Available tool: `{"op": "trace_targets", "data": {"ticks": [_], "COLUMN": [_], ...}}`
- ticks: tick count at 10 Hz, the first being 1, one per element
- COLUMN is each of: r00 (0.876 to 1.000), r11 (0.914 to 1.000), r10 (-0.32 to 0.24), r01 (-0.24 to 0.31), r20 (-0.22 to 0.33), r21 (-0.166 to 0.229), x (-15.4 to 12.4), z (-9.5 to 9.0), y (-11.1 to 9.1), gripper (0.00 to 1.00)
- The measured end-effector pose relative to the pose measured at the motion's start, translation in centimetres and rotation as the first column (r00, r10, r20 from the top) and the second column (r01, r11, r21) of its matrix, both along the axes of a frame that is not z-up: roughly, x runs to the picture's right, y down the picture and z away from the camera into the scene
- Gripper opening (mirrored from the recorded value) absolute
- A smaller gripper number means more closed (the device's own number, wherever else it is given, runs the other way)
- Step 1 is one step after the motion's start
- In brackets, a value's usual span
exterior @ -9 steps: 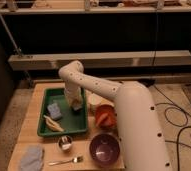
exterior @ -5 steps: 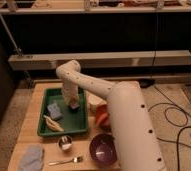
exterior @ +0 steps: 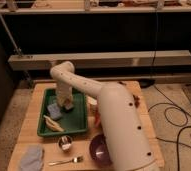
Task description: Wipe tray with eraser
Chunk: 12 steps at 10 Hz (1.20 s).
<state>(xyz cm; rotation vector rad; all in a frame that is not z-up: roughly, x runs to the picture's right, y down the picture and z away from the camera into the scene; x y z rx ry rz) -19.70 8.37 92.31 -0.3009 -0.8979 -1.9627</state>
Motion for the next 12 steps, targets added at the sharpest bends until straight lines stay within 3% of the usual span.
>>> {"op": "trace_targets", "data": {"ticks": [5,12], "r00": [1.000,1.000], "r11": [0.9996,1.0000], "r10": [-0.027,0.006], "r01": [0.027,-0.006], "r20": [0.011,-0.027], "r21": [-0.005,0.005], "x": [-0.4,1.3], "z": [-3.3,-7.3], "y": [2.4,4.2], "gripper": [0.00,0.00]}}
